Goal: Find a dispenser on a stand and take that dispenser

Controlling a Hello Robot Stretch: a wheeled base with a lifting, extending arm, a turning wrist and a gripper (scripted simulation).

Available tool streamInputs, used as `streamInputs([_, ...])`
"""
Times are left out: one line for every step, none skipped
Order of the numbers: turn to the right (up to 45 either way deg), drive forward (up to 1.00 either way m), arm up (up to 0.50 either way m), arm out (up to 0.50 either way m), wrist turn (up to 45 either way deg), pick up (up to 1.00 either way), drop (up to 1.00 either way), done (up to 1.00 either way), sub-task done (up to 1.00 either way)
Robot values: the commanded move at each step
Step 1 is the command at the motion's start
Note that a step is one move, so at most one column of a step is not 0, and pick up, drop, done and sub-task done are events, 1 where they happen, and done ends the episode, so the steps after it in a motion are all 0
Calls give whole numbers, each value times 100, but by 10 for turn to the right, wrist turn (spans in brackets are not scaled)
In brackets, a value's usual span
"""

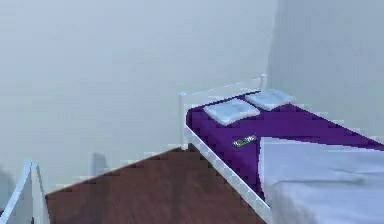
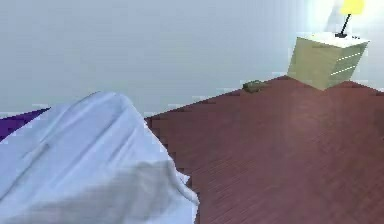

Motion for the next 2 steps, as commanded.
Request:
streamInputs([-450,0,0,0,0,0,0,0,0])
streamInputs([-450,0,0,0,0,0,0,0,0])
